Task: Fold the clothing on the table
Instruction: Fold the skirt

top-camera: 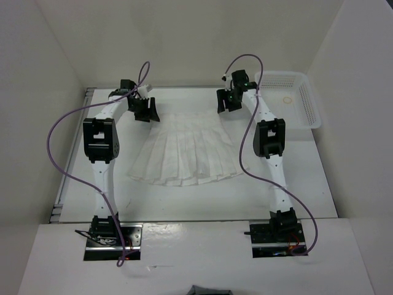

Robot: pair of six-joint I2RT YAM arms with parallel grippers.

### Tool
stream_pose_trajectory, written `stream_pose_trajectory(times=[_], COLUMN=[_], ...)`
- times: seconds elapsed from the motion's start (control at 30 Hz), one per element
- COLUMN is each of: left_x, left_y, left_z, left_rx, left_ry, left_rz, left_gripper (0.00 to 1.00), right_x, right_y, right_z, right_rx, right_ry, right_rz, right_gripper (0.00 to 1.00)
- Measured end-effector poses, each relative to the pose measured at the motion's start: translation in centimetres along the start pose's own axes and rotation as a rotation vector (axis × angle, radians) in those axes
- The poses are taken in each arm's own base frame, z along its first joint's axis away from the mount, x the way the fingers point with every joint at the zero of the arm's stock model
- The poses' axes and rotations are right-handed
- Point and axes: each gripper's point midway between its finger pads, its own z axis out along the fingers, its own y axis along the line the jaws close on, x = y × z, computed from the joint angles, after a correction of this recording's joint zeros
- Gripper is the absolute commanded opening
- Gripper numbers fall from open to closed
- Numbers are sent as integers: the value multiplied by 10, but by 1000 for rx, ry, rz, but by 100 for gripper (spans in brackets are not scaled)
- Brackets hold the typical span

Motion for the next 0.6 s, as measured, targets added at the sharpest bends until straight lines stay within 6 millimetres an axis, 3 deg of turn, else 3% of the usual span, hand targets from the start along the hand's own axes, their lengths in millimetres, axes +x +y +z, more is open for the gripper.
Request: stream_pose_trajectory(times=[0.27,0.6], left_x=[0,1], left_y=[0,-2], left_z=[0,1], left_rx=[3,11], left_ry=[1,2], left_rz=[2,1], left_gripper=[70,70], right_x=[-12,-7], right_y=[-15,-43], right_z=[-7,-10], right_rx=[44,130], right_ry=[-15,-3], right_rz=[-3,41], right_gripper=[70,71])
